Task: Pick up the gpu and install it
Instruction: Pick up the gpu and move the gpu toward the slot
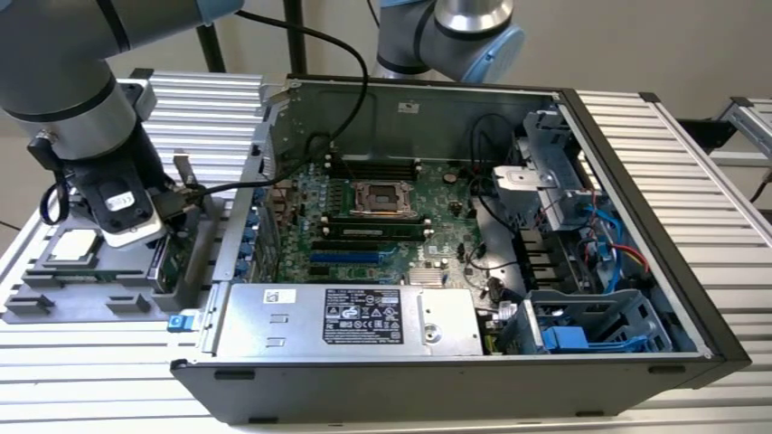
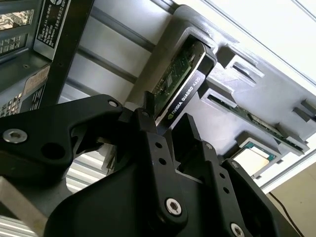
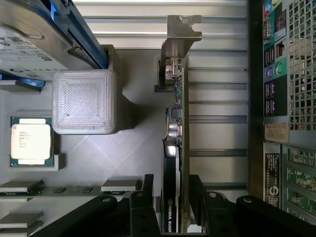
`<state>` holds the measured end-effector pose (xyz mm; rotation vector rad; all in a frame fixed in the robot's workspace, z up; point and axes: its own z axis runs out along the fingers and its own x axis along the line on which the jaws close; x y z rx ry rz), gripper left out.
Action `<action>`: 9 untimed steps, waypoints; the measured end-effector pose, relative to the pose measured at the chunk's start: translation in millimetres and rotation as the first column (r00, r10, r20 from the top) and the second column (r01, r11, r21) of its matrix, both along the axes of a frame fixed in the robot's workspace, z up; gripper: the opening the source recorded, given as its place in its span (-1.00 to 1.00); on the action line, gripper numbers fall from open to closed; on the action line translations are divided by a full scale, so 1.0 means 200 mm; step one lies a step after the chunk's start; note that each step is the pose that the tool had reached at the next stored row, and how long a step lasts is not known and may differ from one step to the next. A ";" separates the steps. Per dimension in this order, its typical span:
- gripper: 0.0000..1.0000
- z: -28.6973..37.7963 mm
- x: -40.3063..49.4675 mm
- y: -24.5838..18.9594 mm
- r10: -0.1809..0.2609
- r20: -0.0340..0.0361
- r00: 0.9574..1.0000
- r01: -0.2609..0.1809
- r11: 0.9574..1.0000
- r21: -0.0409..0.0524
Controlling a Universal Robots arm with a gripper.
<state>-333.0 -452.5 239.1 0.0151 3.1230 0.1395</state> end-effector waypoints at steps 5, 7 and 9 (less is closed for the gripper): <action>1.00 0.000 0.000 0.000 0.000 0.000 1.000 0.000 1.000 0.000; -1.00 0.000 0.000 0.000 0.000 0.000 1.000 0.000 1.000 0.000; -1.00 0.000 0.000 0.000 0.000 0.000 1.000 0.000 1.000 0.000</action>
